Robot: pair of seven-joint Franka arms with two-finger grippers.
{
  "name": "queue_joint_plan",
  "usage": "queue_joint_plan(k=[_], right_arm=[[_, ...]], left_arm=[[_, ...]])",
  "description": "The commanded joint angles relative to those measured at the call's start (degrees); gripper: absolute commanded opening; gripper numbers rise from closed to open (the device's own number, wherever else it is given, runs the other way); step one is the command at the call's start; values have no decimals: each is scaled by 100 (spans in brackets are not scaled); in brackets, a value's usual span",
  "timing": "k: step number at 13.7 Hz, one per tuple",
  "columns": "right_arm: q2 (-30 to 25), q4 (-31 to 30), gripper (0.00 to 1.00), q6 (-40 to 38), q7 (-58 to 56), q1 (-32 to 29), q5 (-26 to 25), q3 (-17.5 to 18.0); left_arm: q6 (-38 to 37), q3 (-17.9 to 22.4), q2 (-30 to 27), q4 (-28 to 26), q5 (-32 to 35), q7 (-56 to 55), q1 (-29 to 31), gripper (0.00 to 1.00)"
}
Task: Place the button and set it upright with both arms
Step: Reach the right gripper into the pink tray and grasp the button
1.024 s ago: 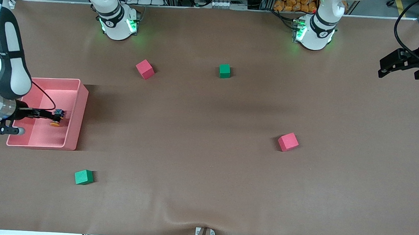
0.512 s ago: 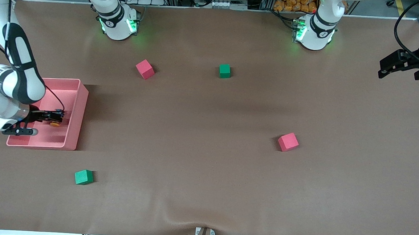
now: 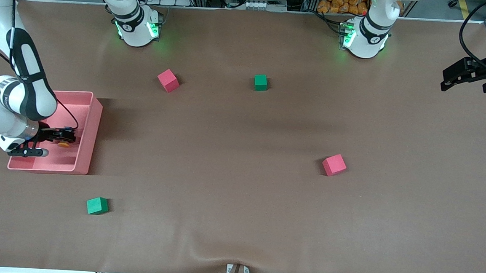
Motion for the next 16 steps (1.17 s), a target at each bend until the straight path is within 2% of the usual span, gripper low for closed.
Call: queue_joint_plan(k=[1,2,3,4,5,8,12,16], right_arm=[[83,-108,81,341,-223,-105,56,67],[83,-108,57,341,-275,-114,56,67],[92,-91,29,332,-302,-114,56,67],[83,-47,8,288,-302,-114,56,67],[75,-29,0,245,-294,-114,56,67],[57,260,0,-132,-293,-114,56,58],[22,989,0,-1221,-267,-53,56,58],[13,2182,0,-2801,-66,219,56,85]], left_arm=[[-6,-11,-33,11,-72,-19,30,100],[-6,-28,-41,2,-72,-28,21,100],[-6,-29,-33,2,-72,-19,21,100],[-6,-29,-33,2,-80,-19,21,100],[-6,-29,-33,2,-81,-19,12,100],[2,-29,2,-7,-89,24,21,100],[-6,-29,2,-24,-89,60,38,100],[2,-29,29,-24,-89,78,21,100]])
